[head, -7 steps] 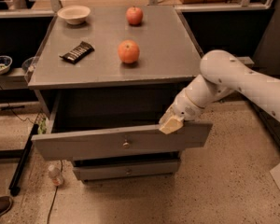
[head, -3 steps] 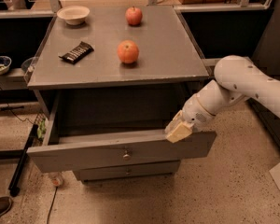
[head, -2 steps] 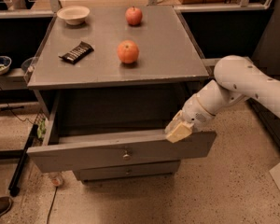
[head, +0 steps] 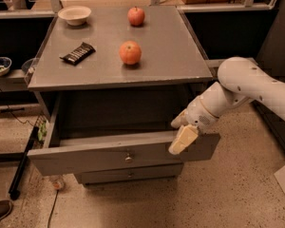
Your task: Open top drawer
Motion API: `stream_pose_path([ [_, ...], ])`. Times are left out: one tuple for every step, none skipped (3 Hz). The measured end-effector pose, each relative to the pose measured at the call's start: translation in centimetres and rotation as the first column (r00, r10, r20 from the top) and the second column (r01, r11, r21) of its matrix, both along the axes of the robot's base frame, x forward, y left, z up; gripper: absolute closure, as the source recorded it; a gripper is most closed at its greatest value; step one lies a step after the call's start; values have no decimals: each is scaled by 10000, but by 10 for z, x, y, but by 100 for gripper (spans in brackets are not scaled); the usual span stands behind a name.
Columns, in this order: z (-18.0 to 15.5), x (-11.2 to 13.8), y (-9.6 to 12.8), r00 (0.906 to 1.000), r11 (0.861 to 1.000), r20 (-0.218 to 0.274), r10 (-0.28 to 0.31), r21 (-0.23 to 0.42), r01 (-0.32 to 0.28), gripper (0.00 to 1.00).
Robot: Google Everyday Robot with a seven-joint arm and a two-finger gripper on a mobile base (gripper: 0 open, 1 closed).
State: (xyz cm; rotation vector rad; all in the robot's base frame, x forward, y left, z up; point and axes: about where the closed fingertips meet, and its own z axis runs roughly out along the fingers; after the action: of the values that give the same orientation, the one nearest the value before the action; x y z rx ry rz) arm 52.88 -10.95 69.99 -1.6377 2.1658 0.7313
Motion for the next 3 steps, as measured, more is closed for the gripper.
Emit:
stream_pose_path([
  [0, 0, 0, 10000, 10000, -1, 1, 0, -1, 0],
  [0, 0, 0, 10000, 10000, -1, 1, -4, -1, 0],
  [-19, -5, 3, 10000, 9944, -23, 28, -1053, -30, 0],
])
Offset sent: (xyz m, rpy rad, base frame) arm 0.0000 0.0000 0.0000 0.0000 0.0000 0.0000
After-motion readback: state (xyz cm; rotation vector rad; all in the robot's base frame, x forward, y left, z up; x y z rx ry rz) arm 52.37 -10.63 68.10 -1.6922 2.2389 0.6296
